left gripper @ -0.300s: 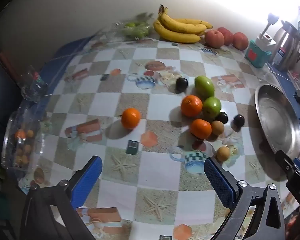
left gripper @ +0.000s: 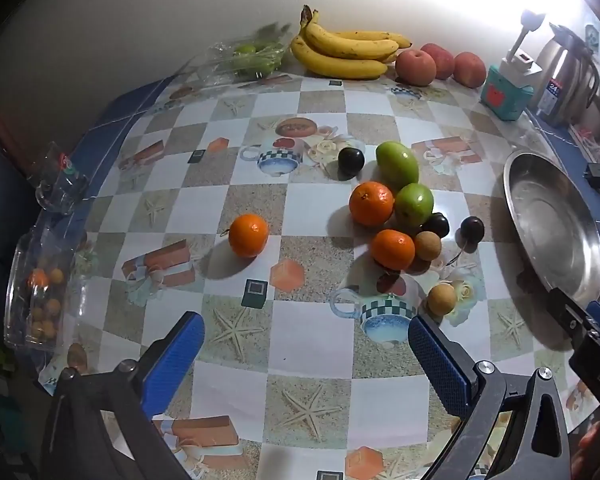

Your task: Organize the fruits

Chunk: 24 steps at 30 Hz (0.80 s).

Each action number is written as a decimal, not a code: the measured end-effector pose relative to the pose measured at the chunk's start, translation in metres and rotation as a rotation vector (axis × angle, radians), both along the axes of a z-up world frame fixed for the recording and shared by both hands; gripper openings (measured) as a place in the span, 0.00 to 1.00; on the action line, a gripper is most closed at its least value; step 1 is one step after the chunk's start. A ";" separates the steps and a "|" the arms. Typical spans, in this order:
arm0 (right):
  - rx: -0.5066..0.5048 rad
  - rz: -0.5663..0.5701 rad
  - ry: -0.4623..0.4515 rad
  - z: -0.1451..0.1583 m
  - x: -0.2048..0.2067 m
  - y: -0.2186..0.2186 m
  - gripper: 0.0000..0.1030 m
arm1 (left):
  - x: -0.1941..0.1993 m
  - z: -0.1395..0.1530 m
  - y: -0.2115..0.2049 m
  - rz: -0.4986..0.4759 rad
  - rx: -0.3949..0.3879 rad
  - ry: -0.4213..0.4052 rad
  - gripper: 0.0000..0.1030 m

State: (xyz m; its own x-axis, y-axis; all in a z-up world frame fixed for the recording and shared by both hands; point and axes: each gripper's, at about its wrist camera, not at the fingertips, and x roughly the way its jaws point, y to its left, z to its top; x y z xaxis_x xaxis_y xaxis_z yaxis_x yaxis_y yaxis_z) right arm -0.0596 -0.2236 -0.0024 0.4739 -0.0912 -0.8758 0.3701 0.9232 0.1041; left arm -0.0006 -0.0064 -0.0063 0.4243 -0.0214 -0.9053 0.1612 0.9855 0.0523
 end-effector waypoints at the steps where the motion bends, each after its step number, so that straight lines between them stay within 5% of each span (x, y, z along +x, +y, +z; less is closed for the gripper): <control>1: 0.003 0.007 0.007 0.002 0.002 -0.002 0.81 | 0.000 0.000 0.001 0.001 -0.003 0.002 1.00; 24: 0.007 0.025 0.008 0.003 0.003 0.000 0.81 | 0.000 -0.004 0.000 0.015 -0.004 0.009 1.00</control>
State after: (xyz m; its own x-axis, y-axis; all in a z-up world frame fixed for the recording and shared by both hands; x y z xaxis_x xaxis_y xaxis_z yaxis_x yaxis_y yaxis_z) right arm -0.0561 -0.2231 0.0001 0.4690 -0.0731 -0.8802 0.3474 0.9315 0.1077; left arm -0.0006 -0.0066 -0.0106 0.4162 -0.0188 -0.9091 0.1467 0.9881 0.0467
